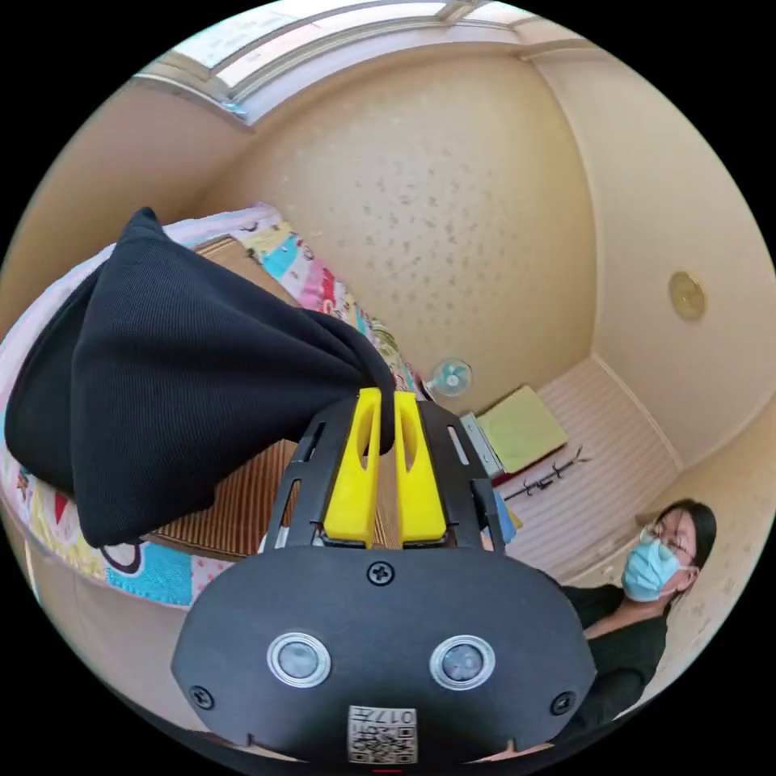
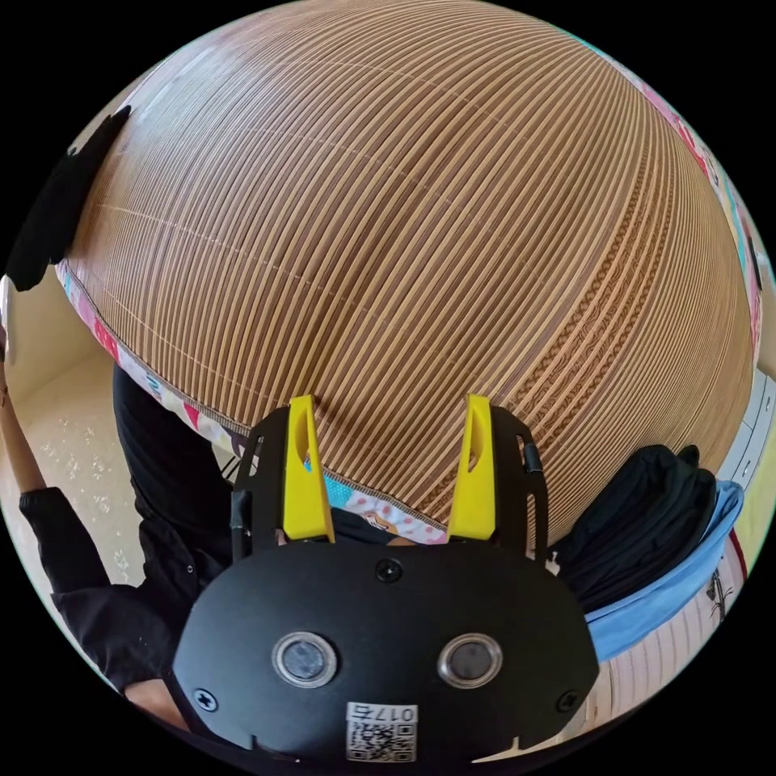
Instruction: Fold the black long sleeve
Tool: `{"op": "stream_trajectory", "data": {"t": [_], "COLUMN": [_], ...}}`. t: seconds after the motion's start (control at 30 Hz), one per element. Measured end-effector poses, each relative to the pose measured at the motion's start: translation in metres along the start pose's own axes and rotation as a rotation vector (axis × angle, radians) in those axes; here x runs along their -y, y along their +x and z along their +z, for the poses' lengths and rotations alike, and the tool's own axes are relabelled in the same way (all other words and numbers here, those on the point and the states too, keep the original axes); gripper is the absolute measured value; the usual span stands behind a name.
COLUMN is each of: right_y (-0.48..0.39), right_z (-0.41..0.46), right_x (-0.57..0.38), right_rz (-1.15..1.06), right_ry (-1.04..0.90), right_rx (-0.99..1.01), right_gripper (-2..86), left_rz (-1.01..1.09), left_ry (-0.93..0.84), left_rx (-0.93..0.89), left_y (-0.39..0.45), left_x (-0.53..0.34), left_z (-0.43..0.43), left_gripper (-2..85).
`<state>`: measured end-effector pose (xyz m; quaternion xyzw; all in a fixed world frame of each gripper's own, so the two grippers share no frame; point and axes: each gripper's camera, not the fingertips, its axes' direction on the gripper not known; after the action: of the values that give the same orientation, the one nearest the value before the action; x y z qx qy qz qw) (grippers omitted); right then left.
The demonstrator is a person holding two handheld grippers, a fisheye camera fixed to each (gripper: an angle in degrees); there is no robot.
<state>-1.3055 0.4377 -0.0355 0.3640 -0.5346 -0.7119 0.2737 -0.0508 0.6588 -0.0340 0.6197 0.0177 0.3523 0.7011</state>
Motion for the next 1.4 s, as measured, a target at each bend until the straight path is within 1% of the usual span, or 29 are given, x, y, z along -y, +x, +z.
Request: {"op": "stream_trajectory", "data": {"t": [0.03, 0.1, 0.17, 0.23, 0.3, 0.4, 0.43, 0.47, 0.5, 0.53, 0.57, 0.6, 0.67, 0.7, 0.73, 0.77, 0.8, 0.83, 0.87, 0.9, 0.93, 1.0, 1.03, 1.1, 1.2, 1.27, 1.3, 1.37, 1.4], "right_y": [0.002, 0.007, 0.011, 0.021, 0.037, 0.043, 0.043, 0.045, 0.049, 0.052, 0.056, 0.057, 0.052, 0.044, 0.039, 0.027, 0.018, 0.014, 0.007, -0.003, -0.01, -0.046, -0.054, -0.088, -0.122, -0.139, -0.152, -0.178, -0.194], "right_z": [0.0, -0.001, -0.003, -0.006, -0.008, -0.002, -0.001, 0.001, 0.003, 0.005, 0.011, 0.018, 0.03, 0.038, 0.042, 0.049, 0.05, 0.048, 0.039, 0.027, 0.02, -0.013, -0.02, -0.041, -0.046, -0.046, -0.046, -0.045, -0.044], "right_x": [-0.005, -0.027, -0.047, -0.072, -0.118, -0.182, -0.196, -0.224, -0.252, -0.266, -0.293, -0.315, -0.332, -0.333, -0.332, -0.328, -0.332, -0.34, -0.361, -0.382, -0.39, -0.422, -0.43, -0.451, -0.45, -0.456, -0.457, -0.458, -0.461], "right_rz": [0.001, 0.012, 0.031, 0.066, 0.128, 0.127, 0.111, 0.085, 0.068, 0.064, 0.057, 0.042, 0.038, 0.039, 0.027, -0.001, -0.015, -0.033, -0.066, -0.062, -0.066, -0.197, -0.235, -0.376, -0.489, -0.555, -0.597, -0.638, -0.669], "right_ry": [0.013, 0.077, 0.139, 0.232, 0.415, 0.584, 0.616, 0.685, 0.765, 0.811, 0.899, 0.967, 0.976, 0.929, 0.903, 0.845, 0.826, 0.852, 0.946, 1.001, 1.01, 1.051, 1.068, 1.096, 0.993, 0.973, 0.933, 0.856, 0.836], "right_rx": [0.0, 0.0, -0.002, 0.027, 0.085, 0.124, 0.151, 0.24, 0.371, 0.448, 0.611, 0.77, 0.922, 0.963, 0.966, 0.944, 0.928, 0.936, 0.943, 0.893, 0.854, 0.749, 0.742, 0.761, 0.83, 0.857, 0.865, 0.812, 0.789], "right_gripper": [24.1, 24.1, 23.9, 23.3, 21.5, 18.0, 17.5, 16.4, 15.6, 15.4, 15.1, 14.9, 14.7, 14.1, 13.8, 11.3, 8.6, 7.1, 5.3, 4.5, 4.3, 3.6, 3.5, 3.3, 3.1, 3.1, 3.1, 3.1, 3.1], "left_rz": [0.079, 0.154, 0.159, 0.089, 0.038, 0.046, 0.067, 0.076, 0.081, 0.092, 0.111, 0.176, 0.272, 0.305, 0.322, 0.324, 0.315, 0.288, 0.27, 0.23, 0.176, 0.066, -0.001, -0.055, -0.083, -0.07, -0.055, -0.027, -0.027], "left_ry": [-0.059, -0.13, -0.195, -0.265, -0.313, -0.431, -0.436, -0.436, -0.447, -0.468, -0.485, -0.531, -0.604, -0.631, -0.641, -0.646, -0.661, -0.665, -0.658, -0.623, -0.566, -0.487, -0.447, -0.393, -0.311, -0.233, -0.196, -0.196, -0.23], "left_rx": [-0.065, -0.151, -0.225, -0.271, -0.238, -0.116, -0.053, -0.027, 0.011, 0.045, 0.065, 0.117, 0.173, 0.182, 0.173, 0.169, 0.172, 0.194, 0.206, 0.214, 0.221, 0.261, 0.291, 0.307, 0.337, 0.322, 0.299, 0.261, 0.258], "left_y": [0.027, 0.058, 0.07, 0.068, 0.066, 0.083, 0.093, 0.097, 0.103, 0.108, 0.112, 0.12, 0.133, 0.14, 0.144, 0.145, 0.144, 0.142, 0.14, 0.138, 0.134, 0.125, 0.119, 0.115, 0.114, 0.119, 0.123, 0.13, 0.131], "left_x": [-0.023, -0.069, -0.122, -0.196, -0.245, -0.301, -0.314, -0.318, -0.322, -0.323, -0.323, -0.322, -0.32, -0.316, -0.31, -0.307, -0.301, -0.294, -0.29, -0.282, -0.275, -0.267, -0.265, -0.264, -0.264, -0.265, -0.265, -0.266, -0.267], "left_z": [0.017, 0.045, 0.079, 0.125, 0.154, 0.185, 0.185, 0.183, 0.181, 0.179, 0.18, 0.183, 0.19, 0.193, 0.194, 0.193, 0.193, 0.191, 0.188, 0.179, 0.165, 0.145, 0.133, 0.115, 0.081, 0.054, 0.04, 0.034, 0.039], "left_gripper": [3.1, 3.2, 3.1, 3.2, 3.4, 3.5, 3.5, 3.5, 3.6, 3.7, 3.7, 3.8, 3.8, 3.8, 4.0, 4.0, 4.4, 5.0, 5.4, 6.0, 6.4, 6.5, 6.9, 7.6, 9.8, 10.0, 10.1, 12.2, 14.4]}}
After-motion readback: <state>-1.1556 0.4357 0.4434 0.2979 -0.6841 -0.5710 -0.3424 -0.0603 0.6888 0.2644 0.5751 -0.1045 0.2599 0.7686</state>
